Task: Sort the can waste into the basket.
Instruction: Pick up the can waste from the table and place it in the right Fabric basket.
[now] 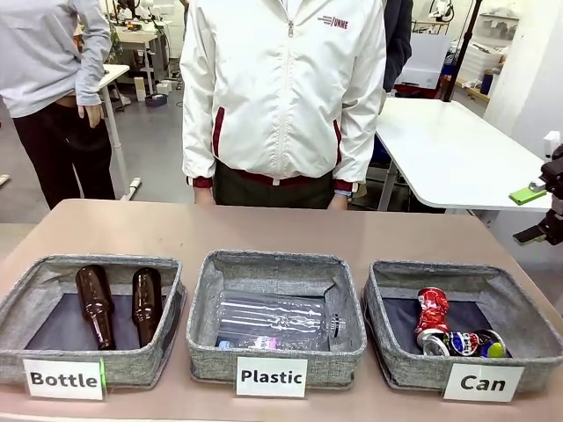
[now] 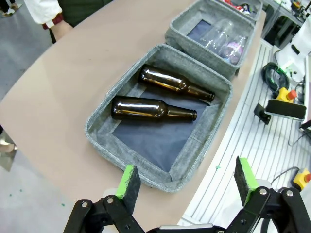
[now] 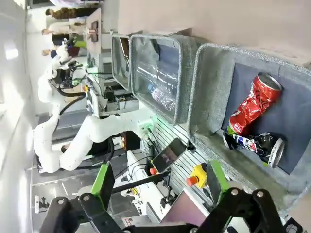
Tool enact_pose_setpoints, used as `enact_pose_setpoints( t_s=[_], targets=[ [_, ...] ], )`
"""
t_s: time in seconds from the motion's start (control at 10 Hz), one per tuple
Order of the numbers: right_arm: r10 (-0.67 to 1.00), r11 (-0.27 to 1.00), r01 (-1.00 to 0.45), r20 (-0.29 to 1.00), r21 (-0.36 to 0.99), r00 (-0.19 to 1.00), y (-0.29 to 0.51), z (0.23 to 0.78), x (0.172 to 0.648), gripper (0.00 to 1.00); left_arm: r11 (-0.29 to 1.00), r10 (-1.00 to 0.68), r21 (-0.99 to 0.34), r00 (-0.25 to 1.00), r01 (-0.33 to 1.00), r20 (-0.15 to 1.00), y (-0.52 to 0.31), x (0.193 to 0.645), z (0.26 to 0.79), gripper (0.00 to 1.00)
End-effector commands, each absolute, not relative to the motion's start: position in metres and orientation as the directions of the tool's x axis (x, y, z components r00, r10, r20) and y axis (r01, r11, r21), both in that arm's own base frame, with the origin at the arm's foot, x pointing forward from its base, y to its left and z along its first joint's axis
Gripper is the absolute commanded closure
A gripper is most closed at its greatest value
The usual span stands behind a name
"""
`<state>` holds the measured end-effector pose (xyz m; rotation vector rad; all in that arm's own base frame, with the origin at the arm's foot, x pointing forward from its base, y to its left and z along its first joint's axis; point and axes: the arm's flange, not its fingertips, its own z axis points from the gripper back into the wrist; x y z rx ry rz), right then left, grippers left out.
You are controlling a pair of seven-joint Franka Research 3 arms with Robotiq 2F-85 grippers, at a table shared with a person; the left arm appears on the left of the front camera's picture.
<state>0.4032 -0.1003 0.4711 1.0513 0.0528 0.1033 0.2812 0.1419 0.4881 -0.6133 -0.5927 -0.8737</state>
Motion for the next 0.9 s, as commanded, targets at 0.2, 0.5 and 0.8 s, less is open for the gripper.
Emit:
enact_pose_setpoints(
  t_s=[0.2,0.5,0.8],
  targets=[
    [0.146,0.501,-0.095,0.024,0.860,0.989,-0.1064,0.4722,0.4049,0.00,0.504,-0.509,-0.253,0.521,0.826,0.686,0.1409,0.2808,0.4893,0.00],
    [0.146,0.501,-0.095,0.024,0.860,0.989,-0.1064,0.4722,0.4049,0.00,0.504,-0.509,-0.253,0.521,0.826,0.686,0.1409,0.2808,0.4893,0.00],
    [0.146,0.501,-0.095,0.024,0.860,0.989,-0.1064,0.4722,0.4049,0.00,0.504,-0.509,-0.253,0.521,0.826,0.686,0.1409,0.2808,0.4893,0.00]
  ],
)
